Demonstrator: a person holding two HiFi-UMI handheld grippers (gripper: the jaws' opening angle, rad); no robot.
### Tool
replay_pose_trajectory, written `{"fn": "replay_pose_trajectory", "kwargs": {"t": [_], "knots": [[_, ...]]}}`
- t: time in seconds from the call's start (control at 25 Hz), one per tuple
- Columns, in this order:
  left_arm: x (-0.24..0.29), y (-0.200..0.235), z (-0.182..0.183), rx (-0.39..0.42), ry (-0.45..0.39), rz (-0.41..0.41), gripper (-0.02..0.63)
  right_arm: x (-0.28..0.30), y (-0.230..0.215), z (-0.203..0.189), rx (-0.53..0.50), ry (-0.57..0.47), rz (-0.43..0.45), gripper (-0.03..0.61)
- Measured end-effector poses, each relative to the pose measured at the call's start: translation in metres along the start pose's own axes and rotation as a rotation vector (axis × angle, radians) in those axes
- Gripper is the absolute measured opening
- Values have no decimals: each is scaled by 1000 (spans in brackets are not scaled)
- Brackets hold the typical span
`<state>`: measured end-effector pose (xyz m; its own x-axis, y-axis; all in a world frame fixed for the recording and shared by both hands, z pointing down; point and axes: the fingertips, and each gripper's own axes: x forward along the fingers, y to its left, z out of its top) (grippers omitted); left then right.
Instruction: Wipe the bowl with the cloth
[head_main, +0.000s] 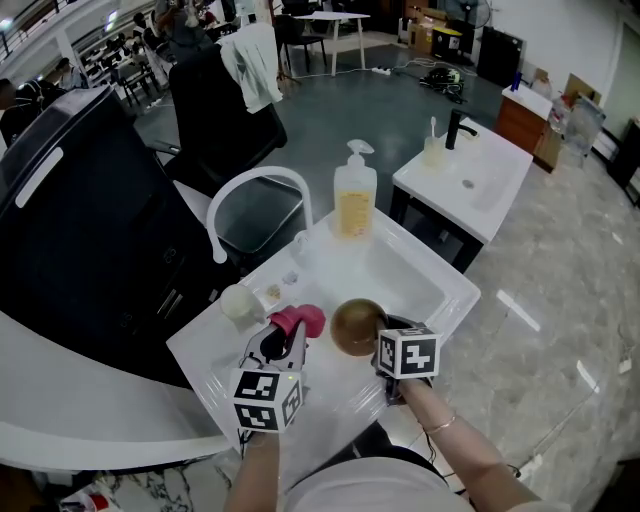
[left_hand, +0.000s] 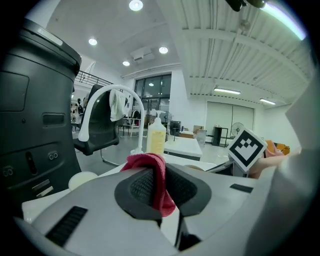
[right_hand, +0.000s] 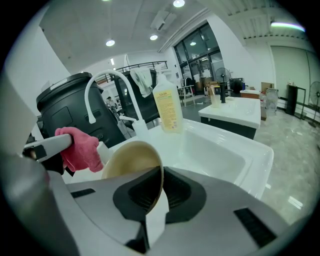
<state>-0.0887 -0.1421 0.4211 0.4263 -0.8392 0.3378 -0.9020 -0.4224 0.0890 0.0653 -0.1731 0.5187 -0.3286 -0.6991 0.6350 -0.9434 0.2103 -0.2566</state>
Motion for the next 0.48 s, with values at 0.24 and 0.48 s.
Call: {"fn": "replay_pose_trajectory", "kwargs": {"t": [0.24,0.48], "knots": [[-3,5,8,-4,-50,30,46,0,-4,-1,-6,10,-10,18],[-2,7,10,-15,-73,51,46,7,-4,-2,-28,24,-11,18]]}}
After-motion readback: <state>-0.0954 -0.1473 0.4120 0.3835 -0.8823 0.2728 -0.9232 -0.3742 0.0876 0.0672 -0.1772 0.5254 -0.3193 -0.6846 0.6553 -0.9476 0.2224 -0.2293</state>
